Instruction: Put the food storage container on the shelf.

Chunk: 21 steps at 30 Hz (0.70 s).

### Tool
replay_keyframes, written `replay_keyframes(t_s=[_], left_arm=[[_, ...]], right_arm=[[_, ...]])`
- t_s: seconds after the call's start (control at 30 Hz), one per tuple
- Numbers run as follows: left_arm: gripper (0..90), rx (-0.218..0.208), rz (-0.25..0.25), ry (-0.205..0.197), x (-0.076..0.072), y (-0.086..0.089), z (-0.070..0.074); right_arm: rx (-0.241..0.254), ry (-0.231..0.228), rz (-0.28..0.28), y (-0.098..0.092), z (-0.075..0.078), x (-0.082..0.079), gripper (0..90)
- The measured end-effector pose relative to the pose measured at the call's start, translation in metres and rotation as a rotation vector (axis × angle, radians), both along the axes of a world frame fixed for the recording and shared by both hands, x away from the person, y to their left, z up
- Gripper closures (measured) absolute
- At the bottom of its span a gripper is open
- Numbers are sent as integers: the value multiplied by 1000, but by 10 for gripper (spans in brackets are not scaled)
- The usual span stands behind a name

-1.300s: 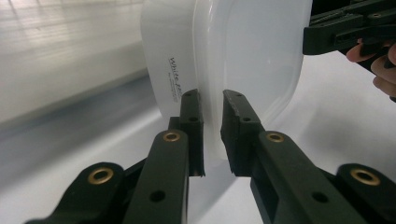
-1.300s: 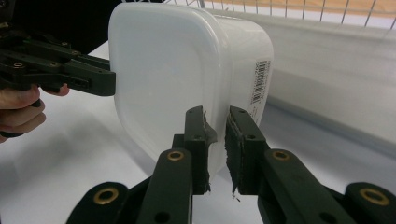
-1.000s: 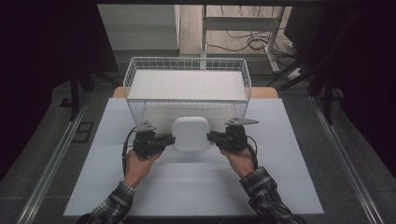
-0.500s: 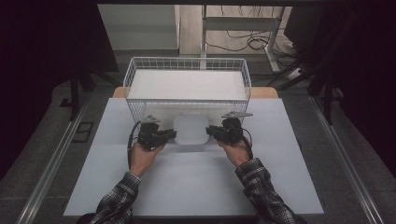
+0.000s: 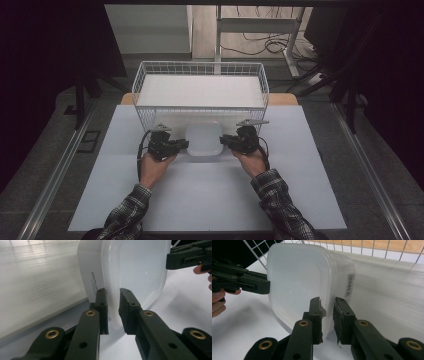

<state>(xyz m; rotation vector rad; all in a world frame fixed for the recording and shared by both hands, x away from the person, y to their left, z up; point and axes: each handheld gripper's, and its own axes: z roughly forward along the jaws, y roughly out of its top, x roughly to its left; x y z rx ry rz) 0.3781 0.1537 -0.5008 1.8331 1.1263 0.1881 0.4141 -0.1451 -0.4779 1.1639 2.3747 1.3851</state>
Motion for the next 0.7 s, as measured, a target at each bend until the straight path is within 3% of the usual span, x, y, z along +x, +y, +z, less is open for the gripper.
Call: replay_keyframes(t_s=[0.17,0.3,0.57,0.7], left_arm=[[720,9,11,-44,4,0,2],[668,25,37,-72,10,0,6],[624,34,83,-97,20,-1,10],[592,67,109,-137,22,-4,11]], right_arm=[[-27,-40,-26,7,-1,4,676],[-3,-41,-50,7,-2,9,642],[-28,-82,-89,12,2,15,653],[-35,-105,-90,14,3,19,688]])
